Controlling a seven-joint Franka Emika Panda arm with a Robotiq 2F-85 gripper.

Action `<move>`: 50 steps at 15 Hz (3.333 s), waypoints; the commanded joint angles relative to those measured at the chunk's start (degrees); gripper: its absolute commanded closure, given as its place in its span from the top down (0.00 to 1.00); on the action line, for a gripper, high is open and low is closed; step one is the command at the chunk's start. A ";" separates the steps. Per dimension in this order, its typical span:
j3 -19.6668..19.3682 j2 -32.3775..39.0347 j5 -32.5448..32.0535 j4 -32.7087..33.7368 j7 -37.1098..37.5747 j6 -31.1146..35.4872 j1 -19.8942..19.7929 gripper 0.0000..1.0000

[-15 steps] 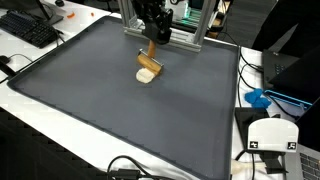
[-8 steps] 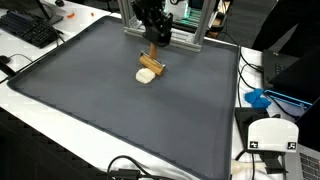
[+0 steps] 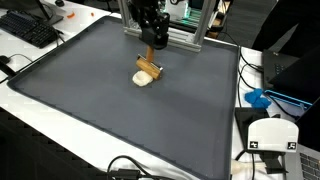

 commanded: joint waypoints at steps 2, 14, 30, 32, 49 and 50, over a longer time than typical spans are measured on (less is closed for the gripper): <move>-0.73 2.26 0.45 1.35 0.75 2.53 -0.26 0.35; -1.21 2.01 0.65 3.66 0.73 2.13 -0.18 0.35; -2.35 4.31 0.17 3.76 3.58 9.29 -0.13 0.35; -2.61 4.08 -0.07 3.91 3.88 9.72 -0.09 0.35; -4.13 6.23 -0.88 5.88 6.89 14.44 0.19 0.35; -4.14 6.07 -0.81 5.98 7.02 14.37 0.17 0.35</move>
